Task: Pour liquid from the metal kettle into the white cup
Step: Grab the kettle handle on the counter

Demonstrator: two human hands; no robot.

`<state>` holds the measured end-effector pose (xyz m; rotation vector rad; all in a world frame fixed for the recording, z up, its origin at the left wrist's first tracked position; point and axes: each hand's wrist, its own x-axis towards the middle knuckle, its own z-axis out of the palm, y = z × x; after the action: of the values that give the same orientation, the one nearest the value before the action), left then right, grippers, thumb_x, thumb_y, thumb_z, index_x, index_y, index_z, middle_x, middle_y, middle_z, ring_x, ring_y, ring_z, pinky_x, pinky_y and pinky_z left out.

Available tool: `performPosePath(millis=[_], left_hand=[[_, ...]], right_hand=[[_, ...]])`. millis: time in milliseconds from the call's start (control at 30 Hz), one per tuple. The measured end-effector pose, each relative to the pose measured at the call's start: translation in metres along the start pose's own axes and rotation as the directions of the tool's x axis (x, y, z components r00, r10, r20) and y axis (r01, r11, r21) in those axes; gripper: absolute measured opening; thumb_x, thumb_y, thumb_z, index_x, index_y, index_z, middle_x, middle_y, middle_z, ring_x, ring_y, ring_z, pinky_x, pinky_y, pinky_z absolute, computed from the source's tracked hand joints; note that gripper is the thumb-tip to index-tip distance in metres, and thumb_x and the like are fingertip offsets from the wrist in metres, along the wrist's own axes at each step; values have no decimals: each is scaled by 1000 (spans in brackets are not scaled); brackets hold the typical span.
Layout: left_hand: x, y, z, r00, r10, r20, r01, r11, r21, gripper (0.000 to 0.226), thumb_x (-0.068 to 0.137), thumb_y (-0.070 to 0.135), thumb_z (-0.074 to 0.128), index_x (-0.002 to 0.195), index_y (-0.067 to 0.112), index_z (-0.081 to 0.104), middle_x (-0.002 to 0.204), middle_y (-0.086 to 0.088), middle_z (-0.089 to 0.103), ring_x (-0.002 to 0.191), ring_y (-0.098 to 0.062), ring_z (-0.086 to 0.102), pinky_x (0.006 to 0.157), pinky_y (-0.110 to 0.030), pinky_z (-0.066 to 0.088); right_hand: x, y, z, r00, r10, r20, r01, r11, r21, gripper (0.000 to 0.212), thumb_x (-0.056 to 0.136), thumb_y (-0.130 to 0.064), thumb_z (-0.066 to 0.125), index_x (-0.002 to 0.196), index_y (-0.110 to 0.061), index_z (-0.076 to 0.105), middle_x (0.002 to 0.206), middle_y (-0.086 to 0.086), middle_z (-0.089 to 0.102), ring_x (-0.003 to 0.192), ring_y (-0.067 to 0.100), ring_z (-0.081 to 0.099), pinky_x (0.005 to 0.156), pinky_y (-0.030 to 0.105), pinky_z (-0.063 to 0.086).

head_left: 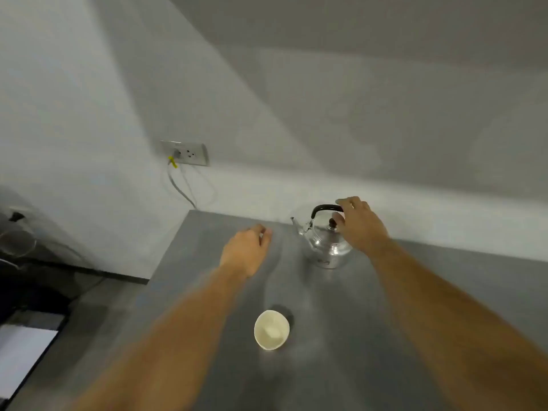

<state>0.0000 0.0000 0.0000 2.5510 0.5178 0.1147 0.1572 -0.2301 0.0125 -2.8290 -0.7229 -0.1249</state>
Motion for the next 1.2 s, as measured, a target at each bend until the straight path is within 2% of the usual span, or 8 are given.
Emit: performPosePath(millis=[133,233,333,600,700,833,1067,1200], left_hand=[[9,-6,5,999,-31,8,31,999,-11,40,108,45,39,123,18,65,120,-12,74,113,-38,66,92,-45,54],[16,-11,8,999,-37,12,37,999,-17,41,109,44,39,121,16,66,118,-13,75,113,-38,66,91,-45,55],[20,-18,15,999,-42,18,42,999,-17,41,109,45,40,120,16,66,115,-11,76,110,-37,67,88,-44,55],[12,-42,33,998,-64,20,65,997,-49,42,108,48,40,117,18,68,107,-7,77,102,-36,69,79,-37,53],[1,-54,37,999,-51,8,51,997,-49,41,107,49,40,108,19,68,87,-5,75,88,-35,69,67,-33,44],[-20,-72,41,999,-51,12,52,995,-90,40,107,50,40,100,20,66,68,4,62,69,-25,60,64,-32,42],[-77,-92,58,991,-111,77,129,945,-300,33,105,46,50,109,23,73,87,2,77,84,-19,71,83,-34,56],[-108,-101,65,976,-127,177,189,897,-400,23,104,24,58,123,24,70,100,2,78,96,-19,72,93,-28,53]], right_hand=[[20,8,5,994,58,97,-63,996,56,40,103,-44,44,127,-15,57,119,11,62,108,30,56,87,45,51],[38,8,9,979,123,162,-146,980,133,51,99,-61,40,99,-17,65,91,7,69,84,27,62,73,39,51],[47,8,15,963,162,213,-204,960,192,60,92,-72,38,73,-19,58,72,3,64,71,25,61,62,35,45],[47,3,19,953,237,188,-288,903,318,64,86,-70,54,49,-18,51,37,-9,51,51,11,52,46,28,32],[39,2,18,955,237,179,-284,904,319,65,84,-71,55,48,-17,50,41,-7,50,50,12,51,46,29,30],[24,-1,8,957,232,174,-278,905,323,65,83,-71,56,52,-14,56,43,-4,52,52,14,52,46,30,32],[-22,-8,-31,953,242,183,-290,903,316,68,81,-71,58,48,-12,46,46,2,40,48,20,42,49,33,33],[-57,-15,-49,955,240,172,-281,916,285,68,83,-70,58,49,-12,50,48,4,46,49,21,45,49,33,34]])
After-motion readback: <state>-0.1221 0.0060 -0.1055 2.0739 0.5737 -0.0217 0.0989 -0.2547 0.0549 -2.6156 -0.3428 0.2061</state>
